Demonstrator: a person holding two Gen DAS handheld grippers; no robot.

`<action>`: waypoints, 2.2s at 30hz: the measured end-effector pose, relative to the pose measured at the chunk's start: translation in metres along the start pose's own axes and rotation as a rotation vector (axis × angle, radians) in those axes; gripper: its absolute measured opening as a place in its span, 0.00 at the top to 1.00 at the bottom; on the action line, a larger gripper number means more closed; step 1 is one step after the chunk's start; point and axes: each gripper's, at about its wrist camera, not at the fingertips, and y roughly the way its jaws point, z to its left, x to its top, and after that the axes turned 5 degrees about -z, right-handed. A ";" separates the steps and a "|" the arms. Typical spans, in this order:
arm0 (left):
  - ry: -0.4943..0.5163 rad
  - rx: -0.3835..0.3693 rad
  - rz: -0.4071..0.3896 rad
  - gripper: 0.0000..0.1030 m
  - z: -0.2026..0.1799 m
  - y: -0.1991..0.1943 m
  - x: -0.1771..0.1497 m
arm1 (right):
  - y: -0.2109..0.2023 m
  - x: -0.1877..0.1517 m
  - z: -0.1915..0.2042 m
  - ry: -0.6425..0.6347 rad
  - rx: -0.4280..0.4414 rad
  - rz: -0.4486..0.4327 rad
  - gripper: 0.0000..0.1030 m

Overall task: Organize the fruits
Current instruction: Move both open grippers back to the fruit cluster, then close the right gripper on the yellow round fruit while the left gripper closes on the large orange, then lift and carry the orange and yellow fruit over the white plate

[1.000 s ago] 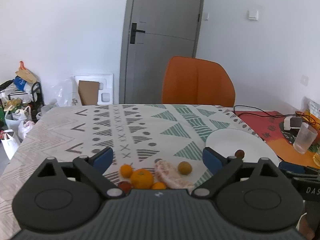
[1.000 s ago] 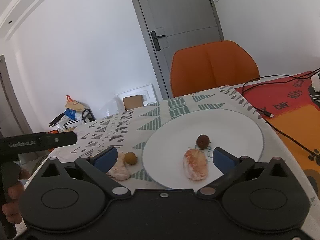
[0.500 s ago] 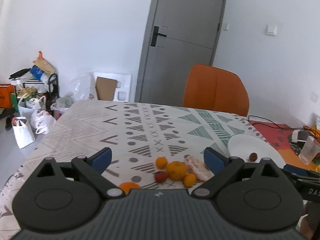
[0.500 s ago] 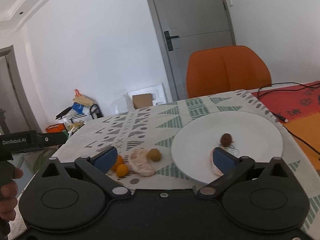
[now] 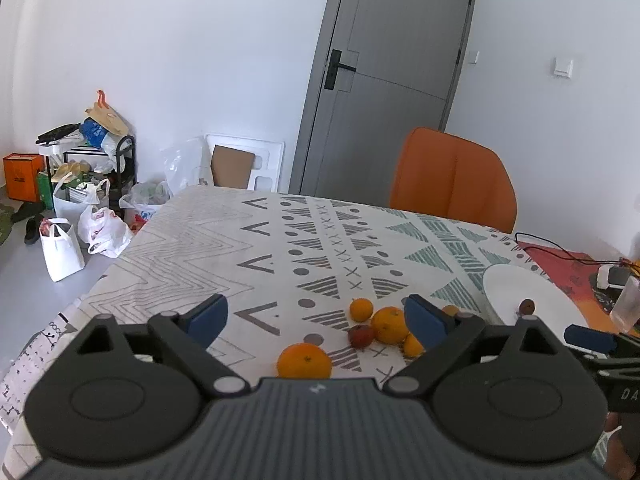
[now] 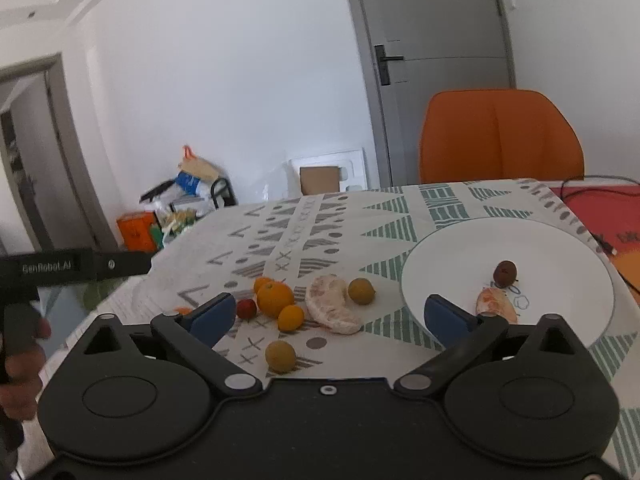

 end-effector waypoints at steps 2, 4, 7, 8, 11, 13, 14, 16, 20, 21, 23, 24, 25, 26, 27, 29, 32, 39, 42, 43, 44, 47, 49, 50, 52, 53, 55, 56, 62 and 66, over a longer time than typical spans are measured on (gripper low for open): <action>-0.002 -0.009 -0.002 0.09 0.002 0.000 -0.003 | 0.004 -0.001 0.000 0.013 0.017 0.024 0.09; -0.006 -0.018 0.003 0.10 0.005 0.001 -0.007 | 0.009 -0.002 0.002 0.013 0.018 0.048 0.14; -0.015 -0.025 0.022 0.15 0.010 0.006 -0.012 | 0.016 -0.004 0.006 0.004 0.022 0.069 0.17; -0.019 -0.026 0.031 0.17 0.012 0.008 -0.014 | 0.018 -0.004 0.007 0.003 0.026 0.074 0.17; -0.028 -0.027 0.046 0.20 0.018 0.012 -0.019 | 0.026 -0.007 0.014 -0.004 0.039 0.091 0.19; -0.031 -0.024 0.053 0.21 0.022 0.014 -0.022 | 0.032 -0.010 0.017 -0.009 0.045 0.108 0.23; -0.032 -0.023 0.058 0.23 0.024 0.015 -0.024 | 0.035 -0.012 0.019 -0.009 0.048 0.119 0.26; -0.038 -0.023 0.064 0.24 0.028 0.017 -0.026 | 0.041 -0.015 0.022 -0.011 0.058 0.133 0.27; -0.044 -0.028 0.081 0.27 0.032 0.021 -0.032 | 0.049 -0.020 0.029 -0.023 0.070 0.155 0.28; -0.047 -0.030 0.085 0.28 0.033 0.022 -0.033 | 0.051 -0.021 0.031 -0.026 0.073 0.161 0.28; -0.051 -0.033 0.094 0.28 0.034 0.024 -0.035 | 0.054 -0.021 0.033 -0.033 0.077 0.170 0.28; -0.052 -0.034 0.097 0.28 0.035 0.025 -0.035 | 0.056 -0.022 0.034 -0.035 0.078 0.173 0.28; -0.051 -0.035 0.100 0.28 0.035 0.025 -0.036 | 0.058 -0.023 0.035 -0.035 0.079 0.175 0.28; -0.049 -0.036 0.102 0.28 0.035 0.025 -0.037 | 0.060 -0.024 0.035 -0.034 0.080 0.178 0.28; -0.047 -0.035 0.103 0.28 0.035 0.025 -0.038 | 0.062 -0.026 0.035 -0.034 0.080 0.182 0.28; -0.042 -0.037 0.109 0.28 0.033 0.026 -0.039 | 0.066 -0.029 0.034 -0.028 0.091 0.203 0.46; -0.036 -0.040 0.116 0.28 0.030 0.029 -0.040 | 0.068 -0.032 0.031 -0.007 0.102 0.223 0.78; -0.026 -0.049 0.131 0.33 0.020 0.043 -0.042 | 0.054 -0.026 0.019 0.005 0.090 0.189 0.78; -0.020 -0.026 0.143 0.42 0.015 0.050 -0.046 | 0.048 -0.025 0.014 0.009 0.081 0.171 0.78; -0.027 -0.024 0.152 0.48 0.014 0.053 -0.048 | 0.048 -0.024 0.013 0.011 0.076 0.168 0.78; -0.037 -0.032 0.163 0.58 0.015 0.057 -0.050 | 0.047 -0.025 0.011 0.011 0.071 0.167 0.78; -0.042 -0.035 0.146 0.61 0.014 0.055 -0.050 | 0.047 -0.023 0.009 0.008 0.049 0.161 0.78; -0.053 -0.057 0.141 0.61 0.014 0.054 -0.047 | 0.048 -0.021 0.010 0.011 0.041 0.155 0.78; -0.050 -0.058 0.136 0.61 0.013 0.053 -0.046 | 0.049 -0.020 0.012 0.010 0.041 0.150 0.78; -0.045 -0.063 0.118 0.61 0.012 0.049 -0.041 | 0.049 -0.018 0.016 0.001 0.047 0.134 0.78; -0.046 -0.066 0.111 0.61 0.011 0.048 -0.039 | 0.049 -0.018 0.017 -0.001 0.050 0.125 0.78; -0.047 -0.071 0.099 0.61 0.010 0.044 -0.036 | 0.049 -0.017 0.019 -0.001 0.051 0.119 0.78; -0.046 -0.071 0.098 0.61 0.009 0.044 -0.035 | 0.049 -0.017 0.018 0.000 0.050 0.116 0.78; -0.019 -0.069 0.099 0.61 -0.004 0.042 -0.024 | 0.035 -0.011 0.009 0.018 0.051 0.051 0.78; 0.000 -0.092 0.069 0.61 -0.019 0.036 -0.018 | 0.024 -0.009 -0.006 0.044 0.052 0.034 0.78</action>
